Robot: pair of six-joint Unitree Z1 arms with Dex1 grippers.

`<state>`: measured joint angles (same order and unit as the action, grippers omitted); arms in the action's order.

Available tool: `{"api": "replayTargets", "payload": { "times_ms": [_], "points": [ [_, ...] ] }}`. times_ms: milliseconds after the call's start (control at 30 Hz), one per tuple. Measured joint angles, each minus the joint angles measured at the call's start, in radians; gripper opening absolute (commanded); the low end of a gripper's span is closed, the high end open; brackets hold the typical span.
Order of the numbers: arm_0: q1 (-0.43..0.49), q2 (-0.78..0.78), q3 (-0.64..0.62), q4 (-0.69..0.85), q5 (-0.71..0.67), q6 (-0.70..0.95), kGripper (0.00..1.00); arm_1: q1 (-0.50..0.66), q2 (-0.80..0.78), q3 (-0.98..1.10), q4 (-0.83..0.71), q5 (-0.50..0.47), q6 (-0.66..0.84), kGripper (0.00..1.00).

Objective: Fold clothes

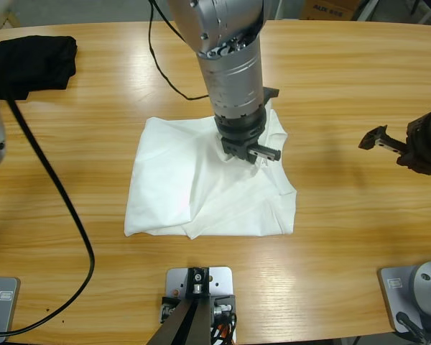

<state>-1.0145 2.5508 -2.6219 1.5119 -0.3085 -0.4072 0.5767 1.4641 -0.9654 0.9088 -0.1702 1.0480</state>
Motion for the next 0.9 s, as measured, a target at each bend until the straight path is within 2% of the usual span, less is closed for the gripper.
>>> {"api": "replayTargets", "payload": {
  "times_ms": [67, 100, 500, 733, 800, 900],
  "points": [
    [0.0, 0.016, -0.001, 0.0, -0.021, 0.0, 0.741, 0.0, 0.0, 0.002, -0.008, 0.007, 0.0, 1.0],
    [0.0, 0.028, -0.002, 0.0, -0.037, 0.0, 0.748, 0.0, 0.0, 0.004, -0.012, 0.01, 0.0, 1.0],
    [0.0, 0.07, -0.002, -0.007, -0.136, -0.032, 0.757, 0.0, 0.014, 0.017, -0.054, 0.033, 0.0, 1.0],
    [0.003, 0.013, -0.003, -0.155, -0.163, -0.043, 0.757, 0.018, 0.018, 0.009, -0.064, 0.036, -0.023, 0.997],
    [0.007, -0.012, -0.003, -0.166, -0.163, -0.042, 0.757, 0.021, 0.01, -0.012, -0.063, 0.035, -0.051, 0.925],
    [0.021, -0.051, -0.003, -0.161, -0.163, -0.028, 0.757, 0.023, -0.007, -0.053, -0.047, 0.026, -0.109, 0.664]
  ]
}}
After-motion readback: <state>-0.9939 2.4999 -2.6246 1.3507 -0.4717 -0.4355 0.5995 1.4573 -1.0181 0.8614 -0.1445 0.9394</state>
